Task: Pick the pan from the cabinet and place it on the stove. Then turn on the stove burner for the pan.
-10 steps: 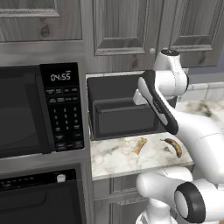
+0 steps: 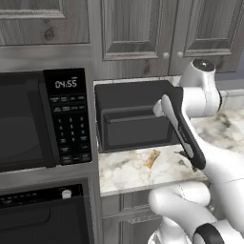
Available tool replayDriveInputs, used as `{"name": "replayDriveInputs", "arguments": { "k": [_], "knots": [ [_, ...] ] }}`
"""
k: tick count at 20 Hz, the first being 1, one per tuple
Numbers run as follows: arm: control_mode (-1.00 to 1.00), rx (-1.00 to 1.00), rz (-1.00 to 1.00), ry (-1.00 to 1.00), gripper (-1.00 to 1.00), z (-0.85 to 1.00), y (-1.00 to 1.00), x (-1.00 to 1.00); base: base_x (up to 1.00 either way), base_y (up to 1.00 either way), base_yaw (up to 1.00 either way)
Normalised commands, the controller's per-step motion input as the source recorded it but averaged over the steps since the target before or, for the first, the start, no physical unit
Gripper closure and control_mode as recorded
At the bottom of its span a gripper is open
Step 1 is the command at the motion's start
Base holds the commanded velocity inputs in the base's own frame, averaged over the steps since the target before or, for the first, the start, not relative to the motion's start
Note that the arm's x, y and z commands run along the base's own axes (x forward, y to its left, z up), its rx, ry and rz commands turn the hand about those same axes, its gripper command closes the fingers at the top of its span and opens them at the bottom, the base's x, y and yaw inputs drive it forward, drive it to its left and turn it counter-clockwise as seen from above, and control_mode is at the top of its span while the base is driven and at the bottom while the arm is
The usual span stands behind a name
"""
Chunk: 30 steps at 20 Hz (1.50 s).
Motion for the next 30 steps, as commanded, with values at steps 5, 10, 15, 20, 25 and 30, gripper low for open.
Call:
{"name": "replayDriveInputs", "arguments": {
  "k": [5,10,15,20,25,30],
  "knots": [
    [-1.00,0.00,0.00,-0.35,-1.00,0.08,-0.09,-0.20,0.00,0.00,0.00],
    [-1.00,-0.01,0.04,-0.31,-1.00,0.40,-0.25,-0.02,0.00,0.00,0.00],
    [-1.00,-0.03,0.02,-0.30,-1.00,0.54,-0.16,-0.01,0.00,0.00,0.00],
    [-1.00,-0.02,0.00,-0.25,-1.00,0.52,-0.09,-0.04,0.00,0.00,0.00],
    [-1.00,0.00,0.00,-0.24,-1.00,0.48,-0.14,-0.06,0.00,0.00,0.00],
    [-1.00,0.00,0.00,-0.27,-1.00,0.52,-0.21,-0.01,0.00,0.00,0.00]
  ]
}}
